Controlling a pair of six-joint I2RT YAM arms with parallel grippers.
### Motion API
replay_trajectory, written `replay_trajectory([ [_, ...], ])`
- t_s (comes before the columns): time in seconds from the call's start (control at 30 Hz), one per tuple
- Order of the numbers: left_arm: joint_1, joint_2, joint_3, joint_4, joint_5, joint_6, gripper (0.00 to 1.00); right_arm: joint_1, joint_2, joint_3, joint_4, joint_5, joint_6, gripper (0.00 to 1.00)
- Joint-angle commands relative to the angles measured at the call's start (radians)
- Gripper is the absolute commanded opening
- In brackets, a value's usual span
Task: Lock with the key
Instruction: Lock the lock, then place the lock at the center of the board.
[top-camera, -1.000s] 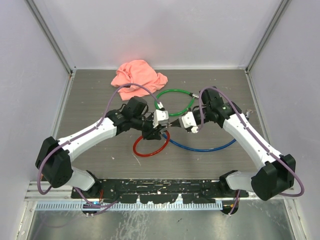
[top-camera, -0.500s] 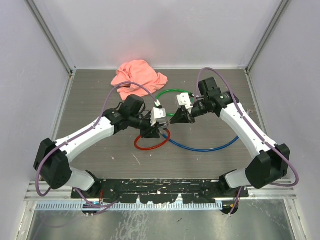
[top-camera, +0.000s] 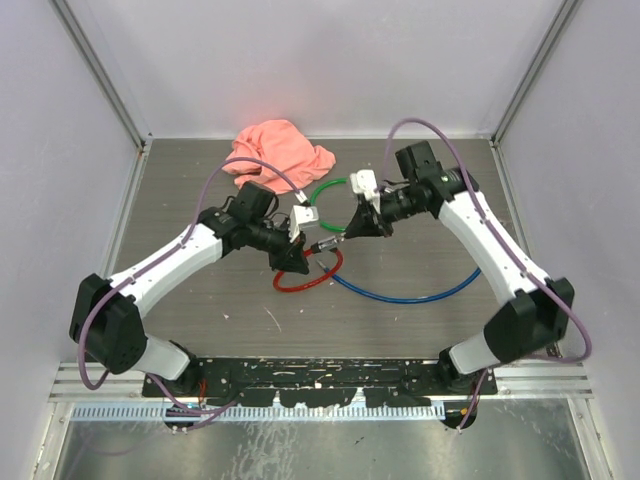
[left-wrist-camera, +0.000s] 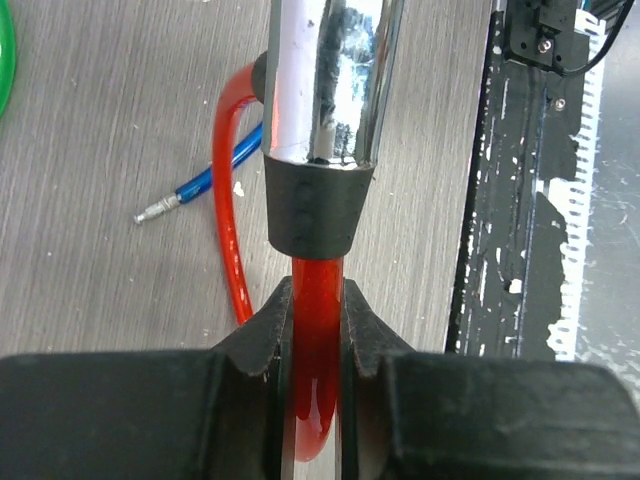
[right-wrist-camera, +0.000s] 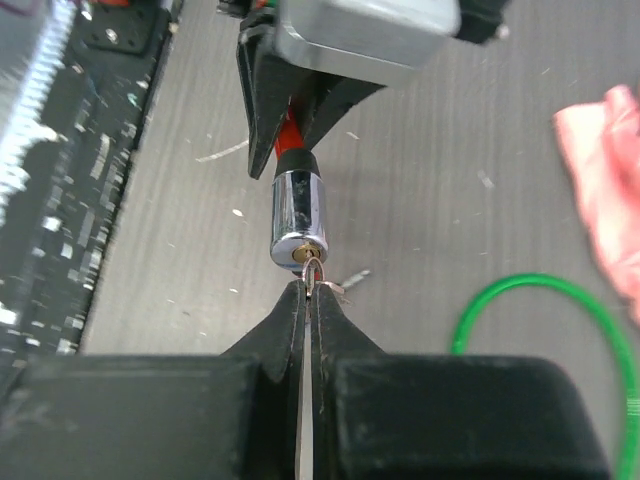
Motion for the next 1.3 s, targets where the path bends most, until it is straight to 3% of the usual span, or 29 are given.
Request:
replay_trajectory([
  [0.0, 0.024, -0.001, 0.043, -0.065, 0.081, -0.027, 0.00, -0.012, 0.137, 0.188, -0.275, -0.085, 0.150, 0.01],
  [0.1, 0.028, -0.012, 0.038, -0.059, 0.081, -0.027, 0.00, -0.011, 0.089, 0.143, -0.234, -0.007, 0.101, 0.01],
  [0.17, 0.034, -0.022, 0.034, -0.056, 0.081, -0.026, 0.00, -0.011, -0.050, -0.009, -0.058, 0.091, 0.016, 0.01],
  [0.23, 0.045, -0.030, 0.028, -0.056, 0.091, -0.023, 0.00, -0.013, -0.207, -0.185, 0.094, 0.164, -0.184, 0.01],
  [0.3, 0.061, -0.031, 0.021, -0.057, 0.111, -0.021, 0.00, -0.016, -0.273, -0.243, 0.193, 0.197, -0.211, 0.01],
  [0.43, 0.084, -0.028, 0.012, -0.060, 0.141, -0.021, 0.00, -0.095, -0.076, 0.036, -0.092, -0.010, -0.063, 0.01],
  [0.53, 0.091, -0.039, 0.008, -0.059, 0.148, -0.025, 0.00, -0.108, 0.110, 0.242, -0.360, -0.064, -0.070, 0.01],
  [0.6, 0.100, -0.052, 0.004, -0.058, 0.156, -0.026, 0.00, -0.110, 0.167, 0.313, -0.443, -0.047, -0.093, 0.01],
  [0.63, 0.106, -0.062, 0.001, -0.054, 0.159, -0.031, 0.00, -0.114, 0.169, 0.314, -0.408, -0.023, -0.057, 0.01],
  [0.73, 0.145, -0.103, -0.032, 0.022, 0.185, -0.104, 0.00, -0.168, 0.114, 0.190, -0.089, 0.048, 0.316, 0.01],
  [0.77, 0.165, -0.123, -0.050, 0.079, 0.208, -0.183, 0.00, -0.185, 0.096, 0.119, -0.004, 0.055, 0.430, 0.01],
  [0.97, 0.380, -0.253, -0.177, 0.415, 0.279, -0.665, 0.00, -0.194, 0.068, -0.140, 0.354, 0.090, 0.766, 0.01],
  [1.03, 0.485, -0.232, -0.188, 0.419, 0.337, -0.759, 0.00, -0.167, 0.098, -0.187, 0.463, 0.103, 0.869, 0.01],
  [1.17, 0.664, -0.111, -0.161, 0.221, 0.395, -0.799, 0.00, -0.027, 0.233, -0.154, 0.544, 0.134, 0.943, 0.01],
  [1.27, 0.730, -0.071, -0.199, 0.268, 0.364, -0.858, 0.00, 0.095, 0.349, -0.074, 0.593, 0.181, 1.009, 0.01],
])
